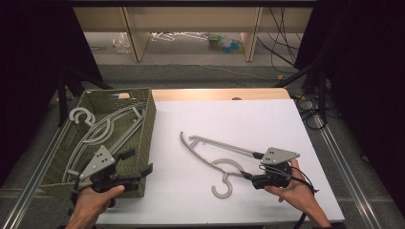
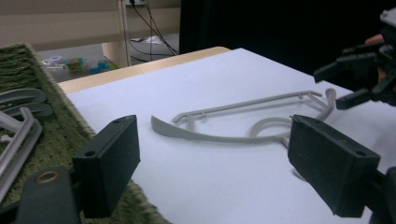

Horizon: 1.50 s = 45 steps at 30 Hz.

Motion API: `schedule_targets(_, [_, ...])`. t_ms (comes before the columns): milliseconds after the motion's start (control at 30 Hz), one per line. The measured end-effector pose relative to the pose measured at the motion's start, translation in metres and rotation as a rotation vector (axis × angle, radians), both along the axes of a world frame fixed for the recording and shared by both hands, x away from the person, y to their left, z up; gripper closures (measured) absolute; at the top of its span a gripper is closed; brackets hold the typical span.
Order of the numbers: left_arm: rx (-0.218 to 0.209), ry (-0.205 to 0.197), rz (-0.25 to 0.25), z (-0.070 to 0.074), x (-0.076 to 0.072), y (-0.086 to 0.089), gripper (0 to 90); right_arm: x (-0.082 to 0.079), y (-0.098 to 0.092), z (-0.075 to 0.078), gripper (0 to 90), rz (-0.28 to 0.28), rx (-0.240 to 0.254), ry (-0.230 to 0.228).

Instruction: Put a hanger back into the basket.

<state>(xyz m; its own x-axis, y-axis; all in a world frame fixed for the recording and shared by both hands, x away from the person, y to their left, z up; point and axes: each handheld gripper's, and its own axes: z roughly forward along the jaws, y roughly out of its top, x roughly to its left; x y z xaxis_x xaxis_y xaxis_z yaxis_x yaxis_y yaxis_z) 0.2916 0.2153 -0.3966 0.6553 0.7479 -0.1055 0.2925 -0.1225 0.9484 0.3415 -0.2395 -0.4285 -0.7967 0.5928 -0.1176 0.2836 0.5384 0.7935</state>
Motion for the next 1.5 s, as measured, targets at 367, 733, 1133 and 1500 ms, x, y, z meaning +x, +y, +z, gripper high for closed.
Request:
schedule_targets(367, [-0.005,-0.013,-0.019,-0.025,-0.017,-0.018,16.3,-0.003,0.003,0.0,25.2,0.013,0.012,-0.002])
schedule_targets(733, [0.025,-0.014,-0.033,-0.031,-0.02,-0.026,16.3,0.003,-0.003,-0.011,25.3,-0.004,-0.021,0.042])
schedule_targets(1133, [0.035,-0.011,-0.054,-0.035,-0.023,-0.029,16.2,0.022,-0.003,-0.028,30.4,0.023,-0.077,0.136])
schedule_targets(1500, [0.048,-0.008,-0.088,-0.036,-0.024,-0.035,16.3,0.033,-0.002,-0.04,43.6,0.073,-0.172,0.232])
